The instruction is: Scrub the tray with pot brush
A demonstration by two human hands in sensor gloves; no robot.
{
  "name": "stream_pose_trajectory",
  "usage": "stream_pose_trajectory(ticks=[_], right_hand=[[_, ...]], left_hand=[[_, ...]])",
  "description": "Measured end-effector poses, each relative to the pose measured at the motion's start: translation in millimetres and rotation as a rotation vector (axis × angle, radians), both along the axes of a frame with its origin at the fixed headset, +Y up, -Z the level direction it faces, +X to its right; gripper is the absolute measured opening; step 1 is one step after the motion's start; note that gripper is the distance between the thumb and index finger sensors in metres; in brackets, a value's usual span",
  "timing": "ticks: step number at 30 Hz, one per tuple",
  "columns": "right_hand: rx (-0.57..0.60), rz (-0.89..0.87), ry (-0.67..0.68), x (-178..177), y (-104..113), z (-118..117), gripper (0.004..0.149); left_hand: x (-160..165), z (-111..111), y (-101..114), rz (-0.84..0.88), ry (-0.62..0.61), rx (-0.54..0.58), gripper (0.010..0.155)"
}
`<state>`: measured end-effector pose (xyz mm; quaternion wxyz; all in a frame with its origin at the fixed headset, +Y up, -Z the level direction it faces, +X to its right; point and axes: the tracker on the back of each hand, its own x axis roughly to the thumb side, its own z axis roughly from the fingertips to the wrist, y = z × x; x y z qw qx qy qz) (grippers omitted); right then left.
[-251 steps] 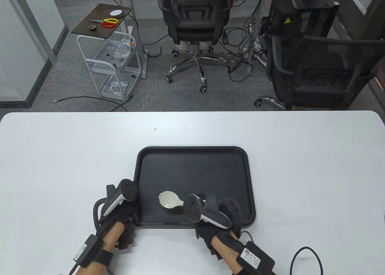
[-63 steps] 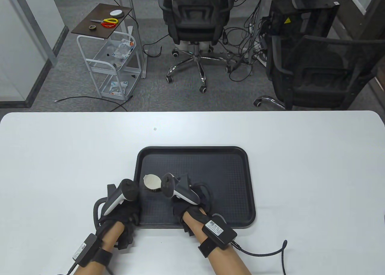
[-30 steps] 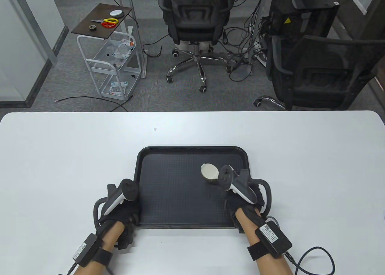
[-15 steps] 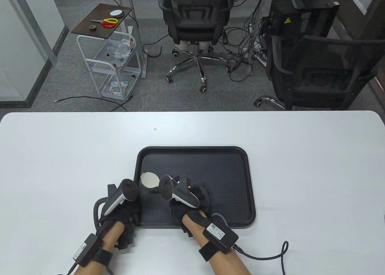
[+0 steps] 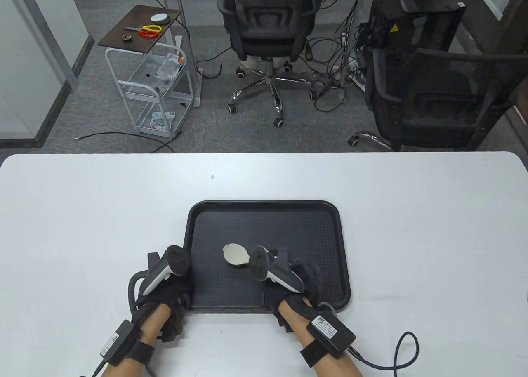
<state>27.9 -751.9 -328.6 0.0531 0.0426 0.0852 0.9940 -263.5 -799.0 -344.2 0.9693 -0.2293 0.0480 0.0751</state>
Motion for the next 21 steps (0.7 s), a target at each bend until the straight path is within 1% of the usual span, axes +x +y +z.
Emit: stream_pose_trajectory(ticks=[6,9,13,15,17,20,21], right_hand=[[-0.028,0.015,-0.153,89.7,3.7,11.4,0.052],[-0.033,0.04,-0.231,126.7,6.6,16.0,0.052],[-0.043,0.096,-0.308,157.3,12.3,19.4,0.052],[-0.045,0.109,-0.32,162.4,15.0,19.6,0.052],[-0.058,0.086,-0.315,158.3,18.7,18.9,0.052],[-0.013,0.045,-0.263,137.3,29.5,19.3,0.053],[-0.005,0.014,-0.237,125.1,32.8,19.3,0.053]], left_hand=[[0.1,0.1,0.0,-0.001,0.001,0.0,0.076],[0.2,0.2,0.1,-0.002,0.001,0.001,0.076],[0.3,0.2,0.1,-0.003,0.002,0.001,0.076],[0.3,0.2,0.1,-0.002,0.001,0.0,0.076],[0.3,0.2,0.1,-0.002,0.001,0.0,0.076],[0.3,0.1,0.1,-0.002,0.001,0.0,0.076],[0.4,0.2,0.1,-0.002,0.001,0.0,0.076]])
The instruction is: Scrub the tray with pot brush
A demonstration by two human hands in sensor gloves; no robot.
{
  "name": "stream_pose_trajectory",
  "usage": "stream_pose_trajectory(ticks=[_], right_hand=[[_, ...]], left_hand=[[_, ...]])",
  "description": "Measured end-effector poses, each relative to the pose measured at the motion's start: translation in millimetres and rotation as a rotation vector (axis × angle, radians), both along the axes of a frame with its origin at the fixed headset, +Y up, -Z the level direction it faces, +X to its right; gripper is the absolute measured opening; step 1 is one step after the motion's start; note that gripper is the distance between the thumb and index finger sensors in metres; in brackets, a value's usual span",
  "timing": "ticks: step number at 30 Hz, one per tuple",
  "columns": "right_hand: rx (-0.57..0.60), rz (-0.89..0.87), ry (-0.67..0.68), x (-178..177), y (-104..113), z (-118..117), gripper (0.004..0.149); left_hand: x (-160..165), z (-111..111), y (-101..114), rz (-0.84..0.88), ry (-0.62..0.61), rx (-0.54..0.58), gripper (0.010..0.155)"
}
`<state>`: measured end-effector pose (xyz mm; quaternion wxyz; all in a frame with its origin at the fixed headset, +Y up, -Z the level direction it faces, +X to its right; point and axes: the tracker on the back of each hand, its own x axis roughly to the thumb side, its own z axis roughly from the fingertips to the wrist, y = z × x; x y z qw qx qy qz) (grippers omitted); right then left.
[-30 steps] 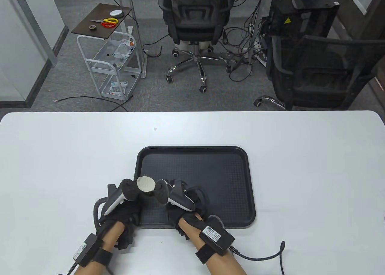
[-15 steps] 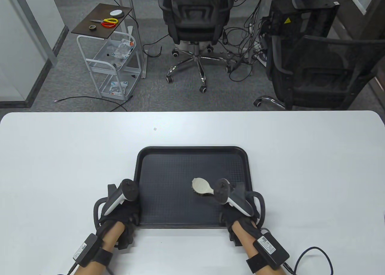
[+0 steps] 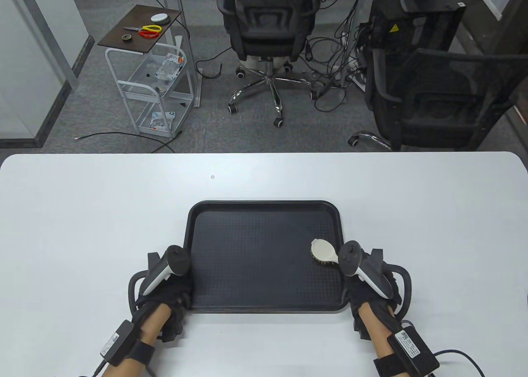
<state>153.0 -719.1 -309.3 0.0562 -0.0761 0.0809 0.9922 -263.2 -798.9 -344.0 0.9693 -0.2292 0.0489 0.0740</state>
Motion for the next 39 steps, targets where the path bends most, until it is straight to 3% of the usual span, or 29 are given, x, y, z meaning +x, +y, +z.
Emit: stream_pose_trajectory(ticks=[6,13,20,27,39], right_hand=[[0.054,-0.001,0.175,-79.1,7.5,-0.7,0.053],[0.034,-0.02,0.336,-165.5,-11.3,2.7,0.053],[0.022,-0.015,0.404,-198.4,-28.3,12.1,0.053],[0.008,-0.022,0.37,-166.7,-30.7,17.6,0.052],[-0.07,-0.024,0.06,-6.4,-23.0,29.1,0.051]], left_hand=[[0.0,0.0,0.0,0.001,0.0,0.0,0.076],[0.0,-0.2,0.0,0.001,-0.002,-0.001,0.076],[0.0,-0.3,0.1,0.003,-0.003,-0.002,0.076],[0.0,-0.4,0.1,0.002,-0.003,-0.002,0.076],[-0.1,0.0,0.6,0.004,-0.002,-0.002,0.076]])
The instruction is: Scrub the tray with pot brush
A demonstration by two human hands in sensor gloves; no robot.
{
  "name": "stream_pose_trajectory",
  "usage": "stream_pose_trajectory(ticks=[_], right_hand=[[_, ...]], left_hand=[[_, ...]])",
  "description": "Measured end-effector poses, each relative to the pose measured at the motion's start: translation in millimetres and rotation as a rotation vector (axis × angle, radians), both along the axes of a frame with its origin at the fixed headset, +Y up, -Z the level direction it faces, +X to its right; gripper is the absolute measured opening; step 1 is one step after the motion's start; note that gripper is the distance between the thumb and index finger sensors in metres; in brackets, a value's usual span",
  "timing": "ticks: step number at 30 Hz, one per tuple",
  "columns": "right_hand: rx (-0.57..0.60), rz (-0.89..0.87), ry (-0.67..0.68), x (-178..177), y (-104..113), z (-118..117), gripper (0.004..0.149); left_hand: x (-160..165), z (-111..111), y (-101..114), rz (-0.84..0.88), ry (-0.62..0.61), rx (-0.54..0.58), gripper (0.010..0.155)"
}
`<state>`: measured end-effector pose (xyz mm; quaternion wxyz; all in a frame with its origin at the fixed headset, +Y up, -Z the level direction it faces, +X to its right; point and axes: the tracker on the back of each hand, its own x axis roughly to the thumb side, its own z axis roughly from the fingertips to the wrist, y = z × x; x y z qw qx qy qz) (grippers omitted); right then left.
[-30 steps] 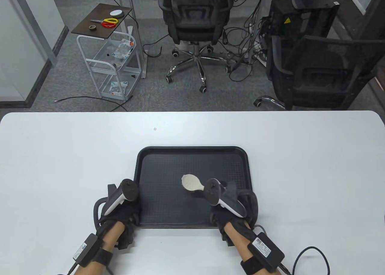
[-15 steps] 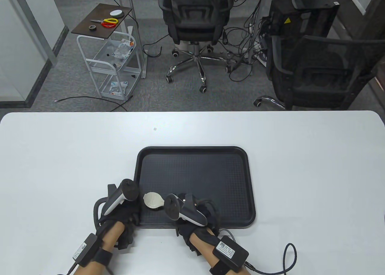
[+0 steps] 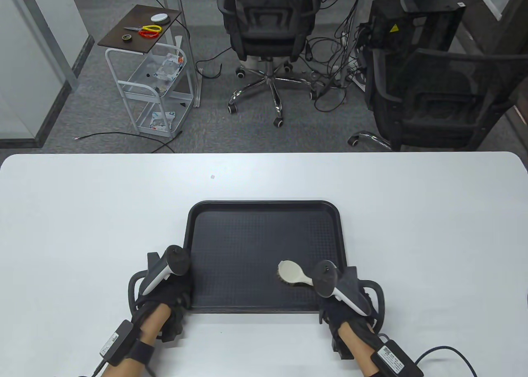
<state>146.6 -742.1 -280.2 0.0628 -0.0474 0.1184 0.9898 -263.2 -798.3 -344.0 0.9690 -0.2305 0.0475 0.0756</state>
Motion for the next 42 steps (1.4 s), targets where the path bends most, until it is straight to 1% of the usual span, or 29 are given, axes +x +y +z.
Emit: stream_pose_trajectory(ticks=[3,5,7,9,11,13,17,20,23,25,28,31,34,38,42], right_hand=[[-0.005,0.024,-0.078,32.0,3.5,0.9,0.051],[-0.009,0.054,-0.111,43.1,6.2,0.9,0.051],[-0.02,0.073,-0.125,46.5,10.5,0.5,0.051],[-0.025,0.076,-0.109,41.5,16.6,0.3,0.051],[0.002,0.085,-0.061,27.7,25.4,1.5,0.051],[0.035,0.053,-0.005,7.2,32.5,3.7,0.051],[0.073,0.015,0.119,-41.5,36.0,7.0,0.052],[0.083,-0.023,0.21,-84.6,31.5,7.8,0.052],[0.09,-0.061,0.266,-120.1,22.7,7.3,0.052],[0.081,-0.054,0.318,-145.3,15.7,7.2,0.052],[0.078,-0.043,0.371,-173.7,8.3,9.4,0.052],[0.066,-0.048,0.401,-190.6,2.9,11.2,0.052],[0.065,-0.051,0.415,-196.8,-1.2,13.6,0.052],[0.073,-0.061,0.412,-192.2,-6.2,16.6,0.052],[0.08,-0.062,0.396,-174.8,-8.8,19.7,0.052]], left_hand=[[-0.2,-0.1,0.0,0.0,0.0,0.0,0.076],[-0.2,-0.1,-0.1,-0.001,0.0,0.0,0.076],[-0.2,-0.2,-0.1,0.001,0.0,-0.001,0.076],[-0.2,-0.2,-0.2,0.002,0.0,-0.001,0.076],[-0.2,-0.3,-0.2,0.0,0.0,0.0,0.076],[-0.1,-0.3,-0.2,0.0,0.0,0.0,0.076],[-0.1,-0.3,-0.2,-0.001,0.0,0.0,0.076],[-0.2,-0.4,-0.3,-0.001,-0.001,0.0,0.076],[-0.3,-0.5,-0.3,0.003,-0.001,-0.003,0.076],[-0.2,-0.5,-0.3,0.001,-0.002,-0.001,0.076],[-0.4,-0.7,-0.3,0.001,-0.002,-0.002,0.076],[-0.3,-0.7,-0.3,0.004,-0.002,-0.003,0.076],[-0.6,-0.9,-0.4,0.008,-0.004,-0.006,0.076],[-0.2,-0.9,-0.4,0.003,-0.004,-0.005,0.076],[-0.5,-1.0,-0.3,0.003,-0.003,-0.005,0.076]])
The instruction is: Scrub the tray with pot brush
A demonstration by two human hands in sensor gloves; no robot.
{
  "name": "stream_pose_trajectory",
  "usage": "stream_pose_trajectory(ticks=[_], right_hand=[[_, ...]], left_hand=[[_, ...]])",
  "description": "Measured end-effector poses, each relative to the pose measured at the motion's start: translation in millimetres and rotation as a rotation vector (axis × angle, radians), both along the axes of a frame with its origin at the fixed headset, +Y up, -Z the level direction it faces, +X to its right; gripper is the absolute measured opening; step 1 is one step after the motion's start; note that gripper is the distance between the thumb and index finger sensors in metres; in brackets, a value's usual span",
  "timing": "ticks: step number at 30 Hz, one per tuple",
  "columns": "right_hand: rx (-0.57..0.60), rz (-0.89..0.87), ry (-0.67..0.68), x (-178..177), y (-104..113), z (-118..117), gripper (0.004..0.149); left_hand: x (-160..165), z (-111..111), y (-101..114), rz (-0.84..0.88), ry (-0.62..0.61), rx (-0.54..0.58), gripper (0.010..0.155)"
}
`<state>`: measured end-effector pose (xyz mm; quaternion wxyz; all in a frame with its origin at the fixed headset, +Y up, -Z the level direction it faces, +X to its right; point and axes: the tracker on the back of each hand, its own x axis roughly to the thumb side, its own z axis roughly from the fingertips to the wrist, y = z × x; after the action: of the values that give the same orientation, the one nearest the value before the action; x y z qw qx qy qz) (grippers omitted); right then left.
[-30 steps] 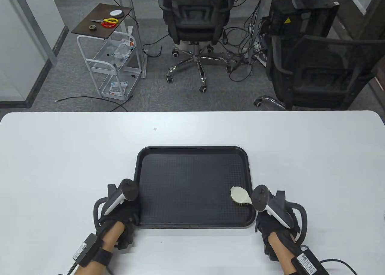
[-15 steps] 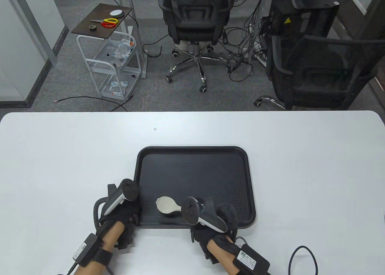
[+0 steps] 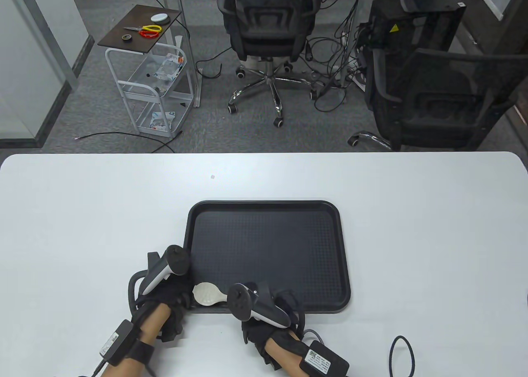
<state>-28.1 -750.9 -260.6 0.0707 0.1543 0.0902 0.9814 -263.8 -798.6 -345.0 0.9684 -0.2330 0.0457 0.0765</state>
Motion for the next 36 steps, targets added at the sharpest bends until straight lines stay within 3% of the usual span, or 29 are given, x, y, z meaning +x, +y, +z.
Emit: stream_pose_trajectory(ticks=[6,15,21,28,36], right_hand=[[-0.046,0.001,-0.101,63.8,-0.8,-0.9,0.051],[-0.066,0.095,-0.338,188.0,13.5,3.7,0.051],[-0.066,0.148,-0.451,234.8,18.5,8.8,0.05],[-0.037,0.159,-0.398,214.8,28.4,5.2,0.052],[0.107,0.078,-0.277,146.4,57.2,-16.3,0.057]], left_hand=[[0.1,0.1,0.0,-0.002,0.0,0.001,0.076],[0.1,0.4,-0.1,0.001,0.001,0.001,0.076],[0.0,0.5,-0.1,0.001,0.002,-0.001,0.076],[-0.1,0.5,0.0,-0.002,0.003,0.001,0.076],[0.0,0.6,0.2,-0.001,0.002,0.001,0.076]])
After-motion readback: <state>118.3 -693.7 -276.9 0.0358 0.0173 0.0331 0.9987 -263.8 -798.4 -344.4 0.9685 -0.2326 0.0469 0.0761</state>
